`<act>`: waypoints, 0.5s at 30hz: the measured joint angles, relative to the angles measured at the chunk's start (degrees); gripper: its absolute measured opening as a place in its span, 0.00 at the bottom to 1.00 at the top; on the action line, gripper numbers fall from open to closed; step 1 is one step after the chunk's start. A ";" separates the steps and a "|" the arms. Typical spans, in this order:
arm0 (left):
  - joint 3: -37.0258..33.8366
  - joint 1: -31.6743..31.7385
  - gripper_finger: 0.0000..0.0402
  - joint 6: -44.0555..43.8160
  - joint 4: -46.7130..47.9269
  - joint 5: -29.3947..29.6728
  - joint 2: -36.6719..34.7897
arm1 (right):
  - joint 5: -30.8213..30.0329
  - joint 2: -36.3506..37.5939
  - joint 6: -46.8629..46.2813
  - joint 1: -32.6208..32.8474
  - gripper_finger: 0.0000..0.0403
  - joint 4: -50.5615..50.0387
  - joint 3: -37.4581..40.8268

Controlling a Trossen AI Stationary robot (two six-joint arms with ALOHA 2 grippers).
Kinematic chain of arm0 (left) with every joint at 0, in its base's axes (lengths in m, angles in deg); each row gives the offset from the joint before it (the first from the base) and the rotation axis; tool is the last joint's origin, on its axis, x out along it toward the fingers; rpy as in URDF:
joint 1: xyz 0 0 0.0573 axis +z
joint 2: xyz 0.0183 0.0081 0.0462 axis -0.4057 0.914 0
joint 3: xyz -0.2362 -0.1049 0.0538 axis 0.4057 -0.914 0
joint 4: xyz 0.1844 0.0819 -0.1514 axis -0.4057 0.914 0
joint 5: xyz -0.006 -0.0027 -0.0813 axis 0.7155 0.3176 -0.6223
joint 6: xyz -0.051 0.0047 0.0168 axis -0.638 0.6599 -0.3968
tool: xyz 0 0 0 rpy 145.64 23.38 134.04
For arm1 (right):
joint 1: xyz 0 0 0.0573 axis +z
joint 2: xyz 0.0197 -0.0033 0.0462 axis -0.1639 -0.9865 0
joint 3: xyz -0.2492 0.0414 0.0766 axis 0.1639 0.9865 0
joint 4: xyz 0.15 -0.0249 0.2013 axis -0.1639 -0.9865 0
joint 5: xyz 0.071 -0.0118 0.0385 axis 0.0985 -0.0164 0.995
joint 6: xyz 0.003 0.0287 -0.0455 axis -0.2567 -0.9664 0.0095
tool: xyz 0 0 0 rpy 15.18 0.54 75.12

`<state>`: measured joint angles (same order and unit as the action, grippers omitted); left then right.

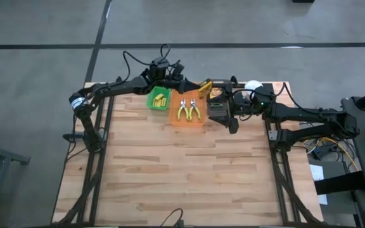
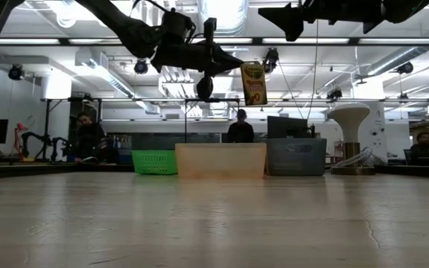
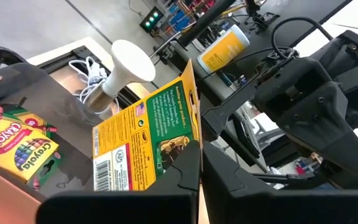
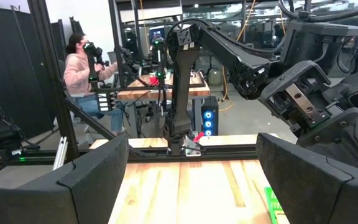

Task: Pick & Place School Supplies
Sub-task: Put the yellow crayon box into the black bin

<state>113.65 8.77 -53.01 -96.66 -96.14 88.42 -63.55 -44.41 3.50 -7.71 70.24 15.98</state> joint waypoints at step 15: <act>0.00 -0.41 0.02 0.30 0.54 0.15 0.02 | 0.01 0.00 0.00 0.00 0.87 0.00 0.00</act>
<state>113.65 8.36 -52.71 -96.12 -95.99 88.44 -63.54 -44.41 3.50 -7.71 70.24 15.98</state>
